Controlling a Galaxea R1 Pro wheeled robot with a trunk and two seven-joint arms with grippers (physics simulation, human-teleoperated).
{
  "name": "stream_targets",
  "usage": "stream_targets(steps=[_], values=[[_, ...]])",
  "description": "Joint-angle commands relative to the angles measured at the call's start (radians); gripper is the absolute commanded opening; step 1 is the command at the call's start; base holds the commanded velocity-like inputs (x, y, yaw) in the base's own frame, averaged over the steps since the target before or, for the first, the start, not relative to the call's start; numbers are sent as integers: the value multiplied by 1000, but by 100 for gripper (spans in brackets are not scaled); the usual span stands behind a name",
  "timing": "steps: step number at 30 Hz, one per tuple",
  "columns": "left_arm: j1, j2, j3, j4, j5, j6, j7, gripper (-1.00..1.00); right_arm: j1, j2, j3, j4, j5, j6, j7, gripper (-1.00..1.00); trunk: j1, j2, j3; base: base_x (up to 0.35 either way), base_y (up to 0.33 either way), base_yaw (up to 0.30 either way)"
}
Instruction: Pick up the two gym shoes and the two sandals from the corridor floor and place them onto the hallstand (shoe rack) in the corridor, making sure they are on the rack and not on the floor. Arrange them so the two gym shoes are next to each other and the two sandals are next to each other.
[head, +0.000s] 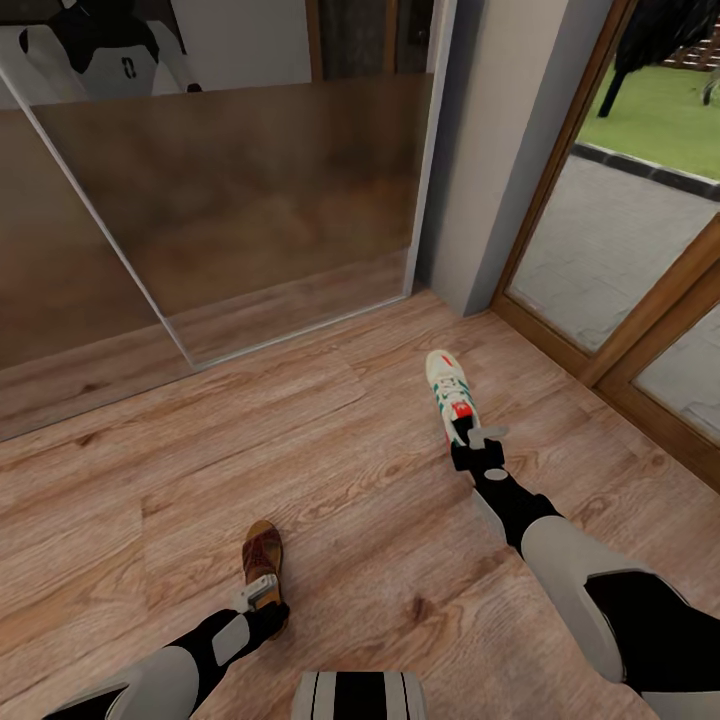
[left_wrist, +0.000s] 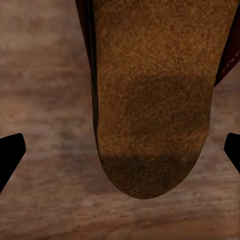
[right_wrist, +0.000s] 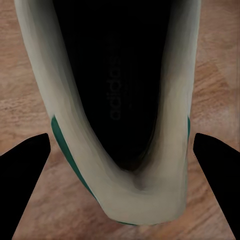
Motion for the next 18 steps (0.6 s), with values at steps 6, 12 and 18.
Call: stream_targets(steps=[6, 12, 18], values=[[1, 0, -1, -3, 10, 6, 4, 100, -5, 2, 4, 0, 14, 0, -7, -100, 0, 0, -4, 0, 0, 0], [1, 0, 0, -3, 10, 6, 4, 100, -5, 5, 4, 0, 15, 0, -7, -100, 0, 0, -4, 0, 0, 0], [1, 0, 1, -3, 10, 5, 3, 100, -6, 5, 4, 0, 15, -1, -7, -100, 0, 0, -4, 0, -2, 0]])
